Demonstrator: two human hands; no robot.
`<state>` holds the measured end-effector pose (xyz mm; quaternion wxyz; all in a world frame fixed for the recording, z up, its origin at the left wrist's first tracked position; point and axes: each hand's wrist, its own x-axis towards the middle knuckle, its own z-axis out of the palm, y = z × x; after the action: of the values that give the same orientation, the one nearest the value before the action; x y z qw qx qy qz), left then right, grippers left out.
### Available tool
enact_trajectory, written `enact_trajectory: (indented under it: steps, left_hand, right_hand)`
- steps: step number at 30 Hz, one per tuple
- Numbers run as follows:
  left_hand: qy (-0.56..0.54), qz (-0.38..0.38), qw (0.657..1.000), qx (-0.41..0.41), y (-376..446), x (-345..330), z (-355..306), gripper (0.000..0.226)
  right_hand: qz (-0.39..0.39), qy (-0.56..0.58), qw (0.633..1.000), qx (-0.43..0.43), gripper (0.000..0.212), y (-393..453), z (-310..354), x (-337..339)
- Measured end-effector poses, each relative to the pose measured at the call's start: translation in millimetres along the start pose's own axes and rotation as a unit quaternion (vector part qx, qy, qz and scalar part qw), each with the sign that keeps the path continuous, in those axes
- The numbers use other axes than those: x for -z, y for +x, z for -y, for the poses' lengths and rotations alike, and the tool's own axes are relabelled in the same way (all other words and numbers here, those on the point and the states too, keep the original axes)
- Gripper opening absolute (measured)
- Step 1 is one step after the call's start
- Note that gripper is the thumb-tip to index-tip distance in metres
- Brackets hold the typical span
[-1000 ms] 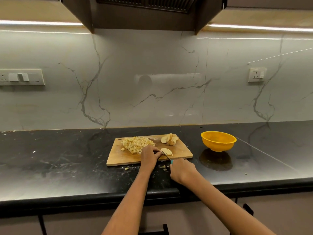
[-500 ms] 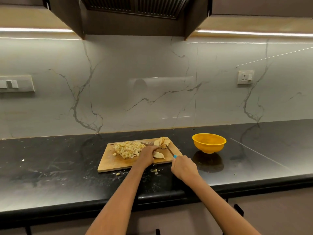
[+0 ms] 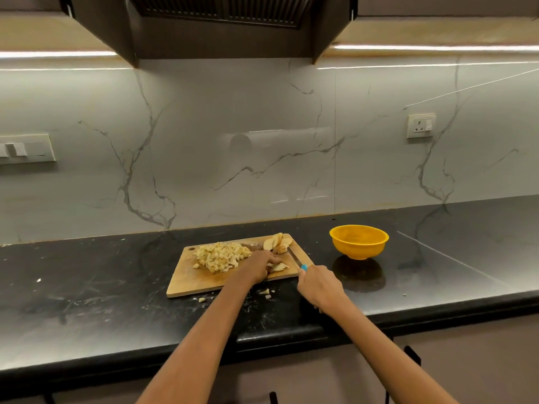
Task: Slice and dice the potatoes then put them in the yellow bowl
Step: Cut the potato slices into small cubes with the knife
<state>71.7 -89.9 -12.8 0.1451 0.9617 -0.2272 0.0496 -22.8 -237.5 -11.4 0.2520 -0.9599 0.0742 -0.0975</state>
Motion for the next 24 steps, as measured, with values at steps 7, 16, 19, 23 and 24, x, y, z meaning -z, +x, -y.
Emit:
enact_trajectory:
  steps: [7, 16, 19, 23, 24]
  left_hand:
    - [-0.032, -0.127, 0.989, 0.070, -5, -15, -19, 0.023]
    - [-0.108, -0.208, 0.971, 0.042, -12, -30, -12, 0.022]
    - [-0.143, -0.215, 0.965, 0.044, -13, -34, -6, 0.018]
    - [-0.149, -0.220, 0.964, 0.035, -14, -33, -6, 0.017]
    - [-0.147, -0.220, 0.964, 0.032, -15, -32, -7, 0.018]
  right_hand:
    - [0.022, -0.069, 0.997, -0.010, 0.036, -2, 6, -2]
    - [0.054, -0.092, 0.994, 0.036, 0.032, 6, 19, -4]
    - [0.051, -0.056, 0.997, 0.014, 0.031, 8, 16, -4]
    - [0.054, -0.015, 0.998, -0.017, 0.034, 9, 9, -7]
    - [0.061, -0.021, 0.998, -0.012, 0.036, 8, 9, -8]
